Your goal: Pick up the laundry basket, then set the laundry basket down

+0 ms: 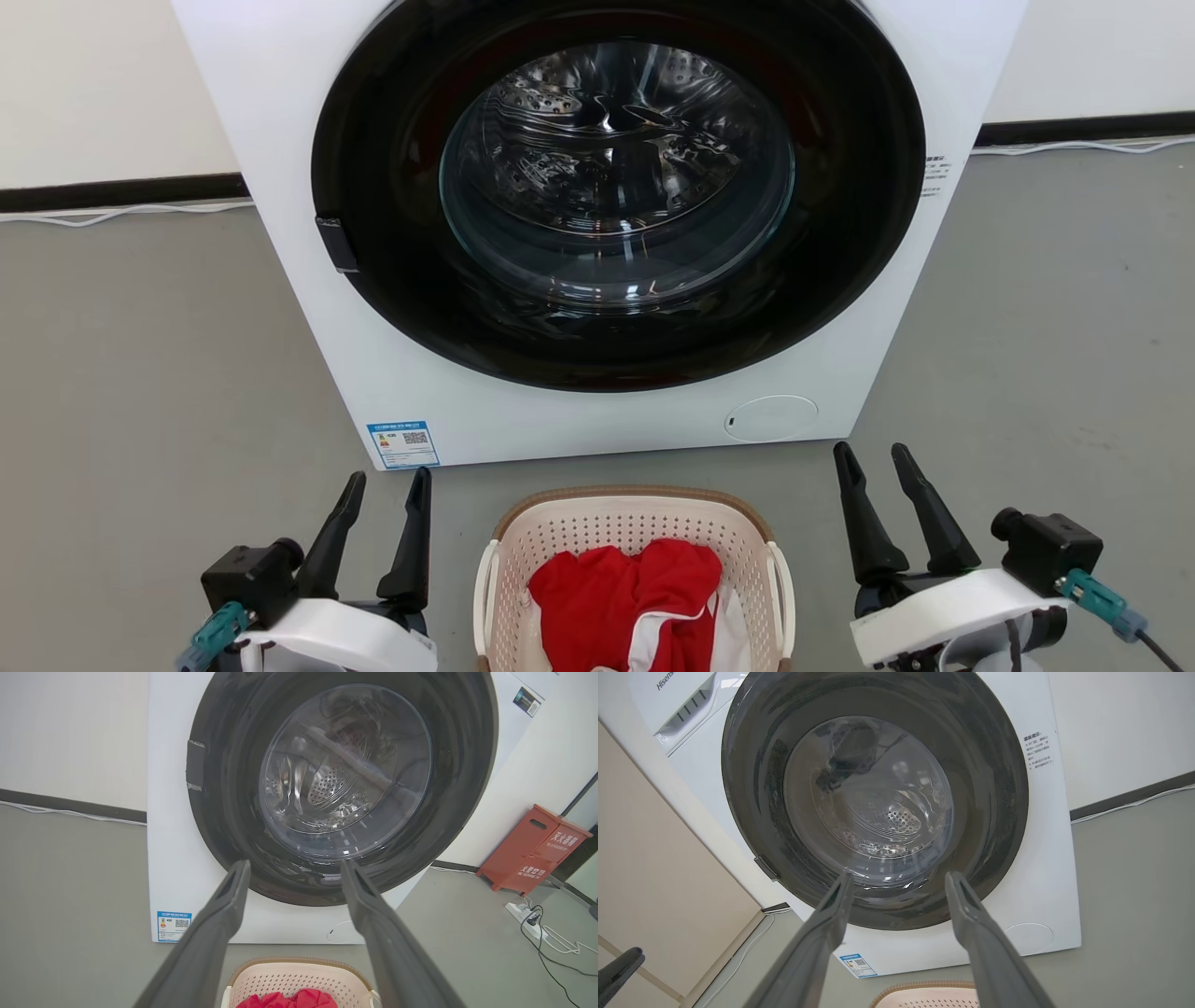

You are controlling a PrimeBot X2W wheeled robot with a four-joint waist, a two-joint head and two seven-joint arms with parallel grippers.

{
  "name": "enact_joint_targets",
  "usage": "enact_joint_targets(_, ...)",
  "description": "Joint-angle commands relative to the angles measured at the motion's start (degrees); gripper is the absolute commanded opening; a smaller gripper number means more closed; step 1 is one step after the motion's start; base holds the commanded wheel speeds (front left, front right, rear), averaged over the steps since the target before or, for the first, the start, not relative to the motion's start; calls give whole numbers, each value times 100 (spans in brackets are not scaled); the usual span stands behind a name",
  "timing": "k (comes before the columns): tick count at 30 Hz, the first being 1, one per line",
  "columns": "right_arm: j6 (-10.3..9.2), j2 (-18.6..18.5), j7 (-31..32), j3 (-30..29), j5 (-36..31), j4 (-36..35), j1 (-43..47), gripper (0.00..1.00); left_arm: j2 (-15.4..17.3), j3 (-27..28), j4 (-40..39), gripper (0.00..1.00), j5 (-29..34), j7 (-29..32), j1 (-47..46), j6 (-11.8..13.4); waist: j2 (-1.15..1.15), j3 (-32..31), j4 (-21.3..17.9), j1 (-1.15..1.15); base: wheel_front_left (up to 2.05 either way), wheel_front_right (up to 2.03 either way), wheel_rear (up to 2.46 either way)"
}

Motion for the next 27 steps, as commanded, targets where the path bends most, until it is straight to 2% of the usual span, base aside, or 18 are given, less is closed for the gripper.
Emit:
enact_joint_targets(1, 40, -52, -97, 149, -136, -111, -263, 100, 77, 134, -182, 100, 147, -78, -337, -32, 0, 1, -2, 0, 0, 0, 0)
enact_joint_targets(7, 42, -70, -194, 219, -448, -69, -285, 100, 100, 76, -185, 100, 467, -174, -365, -34, 0, 5, -10, 0, 0, 0, 0)
enact_joint_targets(27, 42, -33, -194, 52, -537, -6, -319, 100, 97, 81, -147, 100, 452, -174, -418, -34, 0, 192, -39, 0, 0, 0, 0)
